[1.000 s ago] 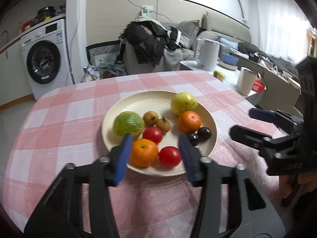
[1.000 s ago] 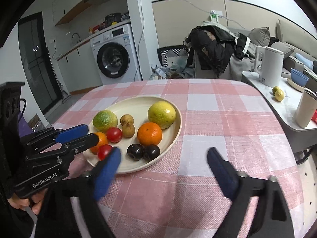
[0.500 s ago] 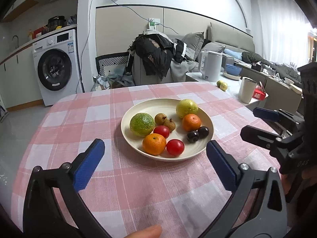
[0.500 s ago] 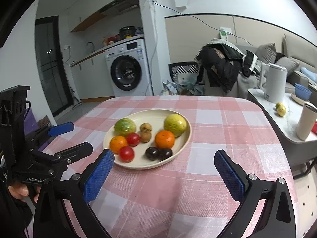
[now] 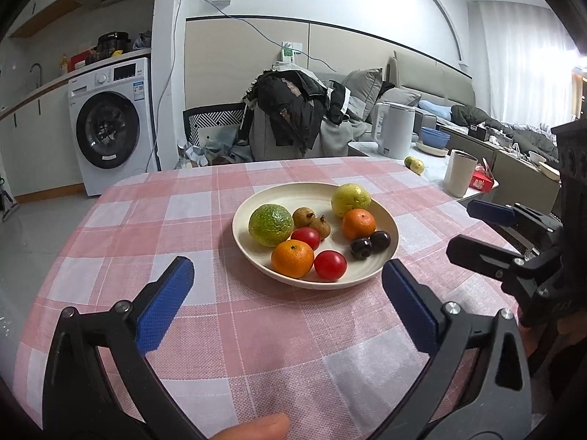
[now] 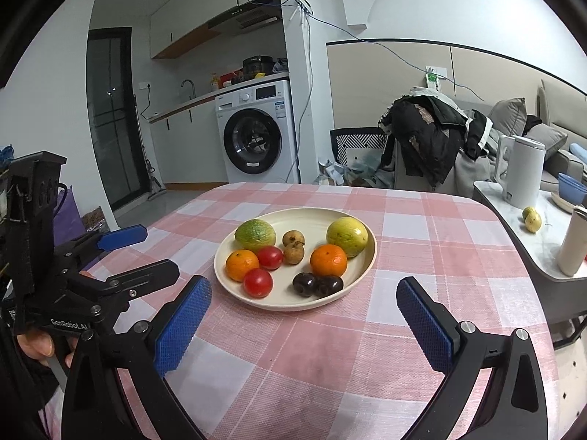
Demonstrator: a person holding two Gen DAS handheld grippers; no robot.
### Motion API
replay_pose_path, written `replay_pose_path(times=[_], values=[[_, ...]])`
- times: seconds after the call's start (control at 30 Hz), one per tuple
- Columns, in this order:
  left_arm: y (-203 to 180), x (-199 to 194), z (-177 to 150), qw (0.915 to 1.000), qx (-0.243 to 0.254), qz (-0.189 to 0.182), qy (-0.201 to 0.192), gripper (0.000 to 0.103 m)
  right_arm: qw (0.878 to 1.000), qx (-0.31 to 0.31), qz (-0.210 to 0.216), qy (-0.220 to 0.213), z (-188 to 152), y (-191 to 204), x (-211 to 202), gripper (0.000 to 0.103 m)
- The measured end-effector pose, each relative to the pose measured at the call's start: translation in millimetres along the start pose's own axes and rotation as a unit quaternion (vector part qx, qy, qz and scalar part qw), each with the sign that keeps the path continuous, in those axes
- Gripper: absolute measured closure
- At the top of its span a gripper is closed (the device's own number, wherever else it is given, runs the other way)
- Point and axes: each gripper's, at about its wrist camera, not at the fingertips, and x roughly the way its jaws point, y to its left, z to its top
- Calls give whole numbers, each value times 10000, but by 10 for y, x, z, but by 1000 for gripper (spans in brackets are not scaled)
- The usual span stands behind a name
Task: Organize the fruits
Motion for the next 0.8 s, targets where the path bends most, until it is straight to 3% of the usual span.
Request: replay_pose_path(times=[0.8], values=[[-19, 5, -17, 10000, 37, -64, 7, 1, 9998, -117, -39, -125, -33, 48, -29, 0]])
